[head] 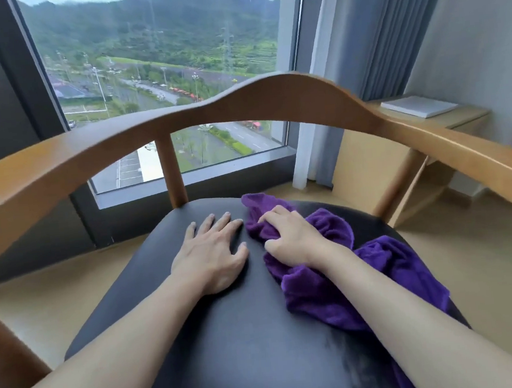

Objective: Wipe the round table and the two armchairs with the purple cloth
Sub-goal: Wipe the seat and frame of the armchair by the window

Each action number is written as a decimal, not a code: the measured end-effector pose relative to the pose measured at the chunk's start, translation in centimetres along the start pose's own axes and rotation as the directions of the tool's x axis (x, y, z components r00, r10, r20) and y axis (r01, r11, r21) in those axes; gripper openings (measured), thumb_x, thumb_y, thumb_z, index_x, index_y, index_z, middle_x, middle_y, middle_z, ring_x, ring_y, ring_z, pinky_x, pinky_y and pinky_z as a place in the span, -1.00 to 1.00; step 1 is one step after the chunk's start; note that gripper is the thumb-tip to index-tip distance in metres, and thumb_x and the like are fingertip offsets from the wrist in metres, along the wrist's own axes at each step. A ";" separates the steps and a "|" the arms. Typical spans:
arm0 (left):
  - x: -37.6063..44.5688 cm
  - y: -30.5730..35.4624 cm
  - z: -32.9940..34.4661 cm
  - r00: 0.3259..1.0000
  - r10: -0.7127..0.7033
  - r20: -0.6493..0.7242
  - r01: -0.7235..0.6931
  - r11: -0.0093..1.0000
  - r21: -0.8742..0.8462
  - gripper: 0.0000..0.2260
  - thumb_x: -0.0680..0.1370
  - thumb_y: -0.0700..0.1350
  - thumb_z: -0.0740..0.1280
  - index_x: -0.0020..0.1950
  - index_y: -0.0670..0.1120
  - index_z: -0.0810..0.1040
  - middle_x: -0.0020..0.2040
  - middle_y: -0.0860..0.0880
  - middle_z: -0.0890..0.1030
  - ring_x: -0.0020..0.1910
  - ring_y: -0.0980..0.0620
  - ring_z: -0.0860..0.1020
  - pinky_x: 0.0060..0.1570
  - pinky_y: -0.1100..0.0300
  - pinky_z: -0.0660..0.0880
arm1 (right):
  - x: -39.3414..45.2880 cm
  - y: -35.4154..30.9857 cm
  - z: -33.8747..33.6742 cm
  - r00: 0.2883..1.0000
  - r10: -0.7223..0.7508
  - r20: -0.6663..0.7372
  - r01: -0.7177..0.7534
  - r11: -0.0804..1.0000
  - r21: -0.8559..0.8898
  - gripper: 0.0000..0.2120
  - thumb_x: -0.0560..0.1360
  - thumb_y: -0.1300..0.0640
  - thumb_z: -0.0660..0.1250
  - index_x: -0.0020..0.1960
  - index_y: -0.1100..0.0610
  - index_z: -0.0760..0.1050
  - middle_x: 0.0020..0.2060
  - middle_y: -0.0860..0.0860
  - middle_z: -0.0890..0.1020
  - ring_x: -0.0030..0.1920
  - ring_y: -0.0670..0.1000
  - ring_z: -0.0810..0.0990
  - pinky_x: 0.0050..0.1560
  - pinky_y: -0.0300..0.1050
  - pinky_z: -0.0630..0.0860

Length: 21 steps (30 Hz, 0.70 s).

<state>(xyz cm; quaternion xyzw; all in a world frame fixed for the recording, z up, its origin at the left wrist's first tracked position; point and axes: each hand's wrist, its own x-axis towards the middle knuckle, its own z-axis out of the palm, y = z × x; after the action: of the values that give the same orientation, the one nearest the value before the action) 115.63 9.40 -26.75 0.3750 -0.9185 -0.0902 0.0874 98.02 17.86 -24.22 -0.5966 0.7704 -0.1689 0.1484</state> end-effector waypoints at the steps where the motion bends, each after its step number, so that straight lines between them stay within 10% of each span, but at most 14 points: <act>1: -0.1 0.1 0.1 1.000 0.000 -0.002 0.000 1.000 0.000 -0.41 0.55 0.26 -0.06 0.58 0.19 0.11 0.62 0.11 0.06 0.60 0.05 -0.03 0.55 -0.06 -0.12 | -0.7 0.1 -0.4 0.999 -0.010 0.042 0.008 0.998 0.056 -0.72 0.43 0.12 0.22 0.10 -0.09 0.50 0.12 -0.11 0.49 0.19 0.07 0.42 0.26 -0.01 0.35; 5: 0.0 0.1 0.1 1.000 -0.004 -0.014 0.004 1.000 0.005 -0.39 0.53 0.26 -0.07 0.59 0.18 0.10 0.62 0.10 0.08 0.60 0.03 -0.02 0.55 -0.07 -0.11 | -0.1 -0.2 -2.6 0.999 -0.039 0.004 0.038 0.987 0.158 -0.83 0.41 0.21 0.23 -0.15 -0.02 0.54 -0.14 -0.14 0.54 0.00 0.01 0.51 -0.05 -0.21 0.36; 8: 0.3 0.0 0.3 0.999 -0.004 -0.031 0.004 1.000 -0.003 -0.39 0.52 0.26 -0.08 0.58 0.19 0.11 0.62 0.11 0.09 0.60 0.03 -0.01 0.55 -0.07 -0.12 | 2.8 -0.3 -3.1 0.977 -0.106 -0.185 0.149 0.959 0.240 -0.63 0.38 0.01 0.19 0.10 0.00 0.62 0.16 -0.07 0.56 0.22 -0.02 0.48 0.25 -0.19 0.34; 11: 0.3 -0.1 0.4 1.000 -0.002 -0.028 0.002 1.000 -0.002 -0.39 0.52 0.26 -0.08 0.58 0.18 0.13 0.62 0.11 0.09 0.60 0.03 -0.01 0.55 -0.07 -0.13 | 5.6 0.0 -0.4 0.998 0.000 -0.059 0.000 1.000 -0.007 -0.49 0.58 -0.15 0.09 0.51 -0.13 0.35 0.58 -0.07 0.25 0.57 0.04 0.14 0.56 0.14 0.00; 14: 0.4 -0.1 0.4 1.000 -0.002 -0.028 0.002 1.000 0.006 -0.41 0.54 0.25 -0.06 0.58 0.18 0.12 0.62 0.11 0.08 0.60 0.04 -0.02 0.55 -0.07 -0.12 | 6.9 0.7 1.7 0.999 0.027 -0.043 -0.034 0.981 -0.190 -0.49 0.61 -0.07 0.08 0.56 -0.11 0.24 0.59 -0.09 0.23 0.58 0.08 0.13 0.55 0.20 0.01; 21: 0.2 -0.1 0.2 0.999 0.012 -0.032 -0.012 1.000 0.000 -0.42 0.55 0.25 -0.06 0.58 0.17 0.12 0.62 0.11 0.08 0.60 0.03 -0.02 0.55 -0.08 -0.11 | 2.9 0.7 0.5 0.984 -0.121 -0.127 0.115 0.992 -0.057 -0.81 0.34 0.24 0.16 -0.21 -0.04 0.43 -0.11 -0.13 0.51 0.01 0.08 0.44 0.00 -0.09 0.36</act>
<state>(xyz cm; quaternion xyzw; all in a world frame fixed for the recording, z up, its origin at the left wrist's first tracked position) 115.54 9.21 -27.00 0.3708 -0.9192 -0.0835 0.1026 96.91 15.18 -25.07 -0.6323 0.7457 -0.1969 0.0728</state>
